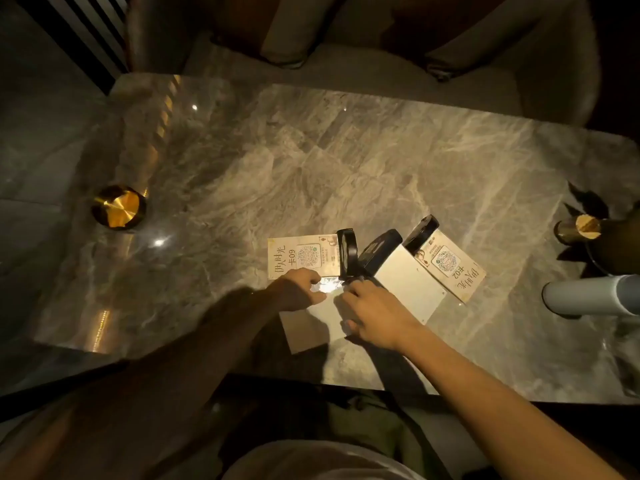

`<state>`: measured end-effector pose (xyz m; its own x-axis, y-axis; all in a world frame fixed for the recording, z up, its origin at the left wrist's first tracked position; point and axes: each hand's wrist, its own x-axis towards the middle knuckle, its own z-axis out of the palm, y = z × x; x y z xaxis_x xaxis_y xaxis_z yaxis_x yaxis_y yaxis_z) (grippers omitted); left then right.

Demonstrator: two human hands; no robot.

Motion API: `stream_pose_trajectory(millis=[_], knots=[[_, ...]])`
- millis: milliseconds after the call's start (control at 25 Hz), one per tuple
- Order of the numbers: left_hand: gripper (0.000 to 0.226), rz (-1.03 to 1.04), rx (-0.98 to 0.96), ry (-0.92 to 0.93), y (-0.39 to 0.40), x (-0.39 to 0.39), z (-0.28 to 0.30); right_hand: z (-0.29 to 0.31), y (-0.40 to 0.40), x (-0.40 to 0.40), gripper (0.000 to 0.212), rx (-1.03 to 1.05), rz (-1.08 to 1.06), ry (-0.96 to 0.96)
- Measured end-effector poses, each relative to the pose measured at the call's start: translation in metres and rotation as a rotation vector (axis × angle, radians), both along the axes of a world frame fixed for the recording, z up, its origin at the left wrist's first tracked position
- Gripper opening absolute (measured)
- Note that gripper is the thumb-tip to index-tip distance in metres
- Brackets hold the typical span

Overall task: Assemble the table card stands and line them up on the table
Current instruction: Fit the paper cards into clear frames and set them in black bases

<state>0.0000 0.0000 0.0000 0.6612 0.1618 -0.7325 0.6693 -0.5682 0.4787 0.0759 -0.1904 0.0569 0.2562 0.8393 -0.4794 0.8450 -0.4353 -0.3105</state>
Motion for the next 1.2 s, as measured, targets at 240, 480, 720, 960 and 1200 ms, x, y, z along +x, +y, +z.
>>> stream_pose_trajectory(millis=[240,480,720,960,1200], knots=[[0.040,-0.145,0.037,0.029,-0.009,-0.016,-0.017,-0.022,-0.019,-0.017,0.055,-0.048,0.157,-0.210],[0.012,0.031,-0.218,-0.064,-0.001,-0.021,-0.033,-0.027,-0.026,-0.023,0.068,-0.013,0.092,-0.259],[0.012,0.245,-0.465,-0.050,0.027,-0.008,0.021,-0.008,-0.022,-0.018,0.046,0.161,0.046,-0.177],[0.026,0.481,-0.641,-0.026,0.057,0.006,0.052,0.004,-0.015,0.006,0.026,0.421,-0.267,-0.055],[0.016,0.557,-0.532,-0.299,0.066,0.047,0.075,0.023,0.019,0.057,0.006,0.551,-0.592,0.094]])
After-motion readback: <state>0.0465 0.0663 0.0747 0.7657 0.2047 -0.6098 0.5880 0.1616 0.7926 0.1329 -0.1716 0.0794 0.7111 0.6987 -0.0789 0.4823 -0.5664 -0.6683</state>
